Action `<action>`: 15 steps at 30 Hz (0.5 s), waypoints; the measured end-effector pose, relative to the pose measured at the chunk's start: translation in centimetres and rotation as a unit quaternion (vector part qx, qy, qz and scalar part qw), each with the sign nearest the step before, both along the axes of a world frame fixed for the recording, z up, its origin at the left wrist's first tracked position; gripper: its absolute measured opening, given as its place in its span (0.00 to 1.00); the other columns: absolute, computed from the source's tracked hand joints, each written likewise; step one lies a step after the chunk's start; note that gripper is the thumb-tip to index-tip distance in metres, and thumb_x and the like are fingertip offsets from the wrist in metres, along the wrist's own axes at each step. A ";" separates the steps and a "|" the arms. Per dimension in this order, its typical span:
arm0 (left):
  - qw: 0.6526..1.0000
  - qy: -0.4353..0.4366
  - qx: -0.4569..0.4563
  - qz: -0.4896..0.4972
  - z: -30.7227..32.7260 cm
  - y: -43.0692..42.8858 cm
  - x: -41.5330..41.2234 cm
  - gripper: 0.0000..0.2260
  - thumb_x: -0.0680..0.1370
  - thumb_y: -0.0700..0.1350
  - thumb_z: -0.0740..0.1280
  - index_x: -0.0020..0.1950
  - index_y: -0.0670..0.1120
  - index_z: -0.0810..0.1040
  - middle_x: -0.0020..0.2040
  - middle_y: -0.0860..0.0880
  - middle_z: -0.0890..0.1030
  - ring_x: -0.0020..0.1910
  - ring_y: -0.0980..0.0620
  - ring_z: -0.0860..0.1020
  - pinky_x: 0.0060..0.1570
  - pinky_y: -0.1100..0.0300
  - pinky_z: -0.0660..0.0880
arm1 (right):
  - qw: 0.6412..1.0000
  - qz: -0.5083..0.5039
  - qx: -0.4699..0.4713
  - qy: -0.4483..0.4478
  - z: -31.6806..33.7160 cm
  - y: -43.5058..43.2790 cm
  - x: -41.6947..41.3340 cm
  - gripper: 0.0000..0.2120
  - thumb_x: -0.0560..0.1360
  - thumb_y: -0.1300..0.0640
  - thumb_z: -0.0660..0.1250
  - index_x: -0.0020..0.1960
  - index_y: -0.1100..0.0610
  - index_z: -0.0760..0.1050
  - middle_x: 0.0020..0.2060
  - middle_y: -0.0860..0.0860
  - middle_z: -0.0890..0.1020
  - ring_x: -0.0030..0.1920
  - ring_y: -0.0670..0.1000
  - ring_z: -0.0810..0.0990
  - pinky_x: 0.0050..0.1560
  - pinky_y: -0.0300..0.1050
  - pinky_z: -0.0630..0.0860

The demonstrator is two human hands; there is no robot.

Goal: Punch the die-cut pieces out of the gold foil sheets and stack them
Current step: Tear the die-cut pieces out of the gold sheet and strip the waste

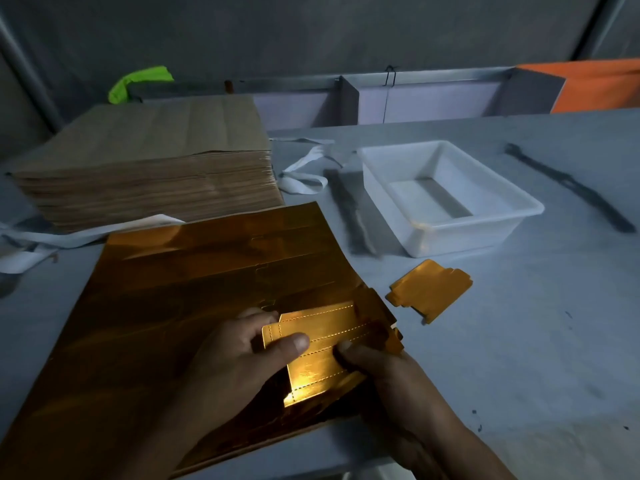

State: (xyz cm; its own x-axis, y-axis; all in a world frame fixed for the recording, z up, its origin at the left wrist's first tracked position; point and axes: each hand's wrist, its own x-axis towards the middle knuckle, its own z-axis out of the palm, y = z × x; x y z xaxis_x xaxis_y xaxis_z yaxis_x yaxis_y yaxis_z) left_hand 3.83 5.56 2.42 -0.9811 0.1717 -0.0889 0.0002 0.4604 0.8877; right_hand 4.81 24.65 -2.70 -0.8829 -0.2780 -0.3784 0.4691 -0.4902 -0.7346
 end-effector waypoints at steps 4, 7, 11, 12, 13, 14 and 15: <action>0.997 -0.043 0.032 0.051 0.1 0.4 -0.8 0.09 0.72 0.58 0.74 0.36 0.73 0.78 0.34 0.69 0.80 0.38 0.71 0.78 0.38 0.63 0.69 | 1.000 -0.024 0.016 -0.003 0.3 0.4 0.1 0.22 0.67 0.52 0.74 0.59 0.49 0.73 0.46 0.52 0.87 0.47 0.58 0.86 0.44 0.54 0.83; 0.992 -0.059 0.087 0.074 0.5 -0.6 -0.8 0.17 0.63 0.57 0.71 0.51 0.60 0.83 0.46 0.52 0.85 0.46 0.54 0.83 0.49 0.51 0.76 | 0.999 -0.035 0.004 -0.021 0.5 0.6 0.3 0.22 0.66 0.56 0.74 0.58 0.56 0.75 0.44 0.56 0.87 0.42 0.58 0.87 0.39 0.48 0.82; 0.970 -0.126 0.174 0.117 0.9 -1.3 -1.9 0.29 0.69 0.45 0.72 0.69 0.40 0.72 0.60 0.37 0.79 0.61 0.37 0.77 0.62 0.43 0.72 | 0.998 -0.044 0.018 -0.034 0.7 0.4 0.3 0.18 0.72 0.58 0.71 0.60 0.61 0.75 0.40 0.62 0.84 0.41 0.58 0.85 0.42 0.49 0.82; 0.967 -0.131 0.192 0.107 0.6 -1.8 -2.0 0.25 0.72 0.37 0.70 0.69 0.38 0.71 0.60 0.36 0.78 0.60 0.36 0.76 0.58 0.44 0.73 | 0.998 -0.043 0.023 -0.031 0.8 0.4 0.2 0.16 0.76 0.57 0.69 0.61 0.60 0.74 0.39 0.62 0.83 0.40 0.58 0.84 0.41 0.48 0.82; 0.962 -0.128 0.210 0.122 0.1 -2.1 -2.1 0.26 0.70 0.37 0.70 0.67 0.40 0.71 0.59 0.37 0.78 0.57 0.37 0.77 0.51 0.46 0.74 | 0.998 -0.039 0.030 -0.029 0.9 0.4 0.2 0.14 0.79 0.55 0.66 0.62 0.60 0.73 0.38 0.61 0.82 0.40 0.58 0.83 0.40 0.47 0.81; 0.955 -0.126 0.228 0.141 -0.3 -2.4 -2.3 0.26 0.67 0.40 0.69 0.66 0.41 0.72 0.56 0.37 0.79 0.54 0.38 0.78 0.46 0.49 0.75 | 0.998 -0.035 0.039 -0.028 1.0 0.4 0.1 0.14 0.80 0.54 0.64 0.62 0.60 0.73 0.37 0.60 0.81 0.40 0.58 0.83 0.40 0.47 0.80; 0.950 -0.125 0.236 0.159 -0.4 -2.6 -2.5 0.27 0.66 0.43 0.69 0.65 0.41 0.73 0.55 0.37 0.80 0.52 0.38 0.79 0.44 0.50 0.74 | 0.998 -0.035 0.046 -0.028 0.9 0.4 0.1 0.14 0.81 0.53 0.63 0.62 0.60 0.73 0.37 0.60 0.80 0.40 0.58 0.82 0.39 0.47 0.80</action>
State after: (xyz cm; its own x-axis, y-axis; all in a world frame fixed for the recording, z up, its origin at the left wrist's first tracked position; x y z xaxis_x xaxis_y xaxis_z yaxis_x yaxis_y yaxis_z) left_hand 1.36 3.01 2.00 -0.9482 -0.0511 -0.3135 -0.3112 -0.0484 0.9491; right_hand 4.95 25.02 -1.76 -0.8755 -0.1788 -0.4489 0.4781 -0.4555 -0.7510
